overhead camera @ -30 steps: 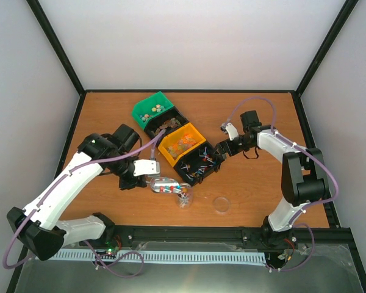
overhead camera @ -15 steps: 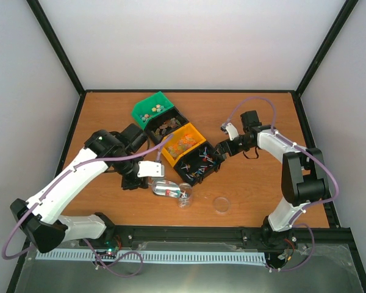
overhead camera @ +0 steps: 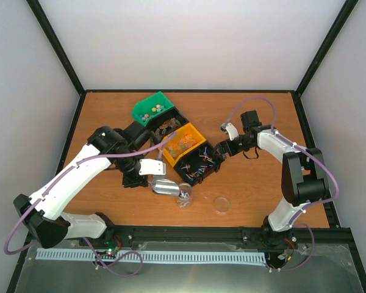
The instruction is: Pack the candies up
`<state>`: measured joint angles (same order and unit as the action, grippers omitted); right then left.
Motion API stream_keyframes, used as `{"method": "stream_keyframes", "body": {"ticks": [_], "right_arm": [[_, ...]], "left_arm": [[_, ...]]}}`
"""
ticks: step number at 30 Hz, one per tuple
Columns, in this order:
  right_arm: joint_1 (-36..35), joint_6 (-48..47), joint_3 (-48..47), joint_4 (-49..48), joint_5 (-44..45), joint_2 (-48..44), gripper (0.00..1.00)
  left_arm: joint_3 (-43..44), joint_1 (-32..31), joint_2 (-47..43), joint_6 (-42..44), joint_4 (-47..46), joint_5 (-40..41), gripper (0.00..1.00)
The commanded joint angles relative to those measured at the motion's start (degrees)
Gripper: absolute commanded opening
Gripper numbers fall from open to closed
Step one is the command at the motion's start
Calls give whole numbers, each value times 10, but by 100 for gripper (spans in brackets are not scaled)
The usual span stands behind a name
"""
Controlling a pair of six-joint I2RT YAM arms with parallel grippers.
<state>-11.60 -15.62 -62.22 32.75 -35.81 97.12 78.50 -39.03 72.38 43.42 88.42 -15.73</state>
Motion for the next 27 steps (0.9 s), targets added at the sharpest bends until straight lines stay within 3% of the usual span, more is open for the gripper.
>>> {"method": "stream_keyframes", "body": {"ticks": [1, 12, 15, 20, 27], "right_arm": [[5, -5, -9, -3, -7, 2, 95], [5, -1, -17, -10, -18, 3, 90], [2, 4, -21, -16, -18, 6, 88], [-9, 14, -46, -28, 1, 26, 86], [-32, 22, -102, -35, 18, 69, 84]], "left_arm": [[37, -7, 8, -5, 22, 10, 1], [116, 19, 38, -88, -17, 23, 1], [159, 52, 82, -116, -12, 43, 1], [200, 71, 152, -145, -20, 147, 1], [318, 72, 295, -176, 55, 209, 1]]}}
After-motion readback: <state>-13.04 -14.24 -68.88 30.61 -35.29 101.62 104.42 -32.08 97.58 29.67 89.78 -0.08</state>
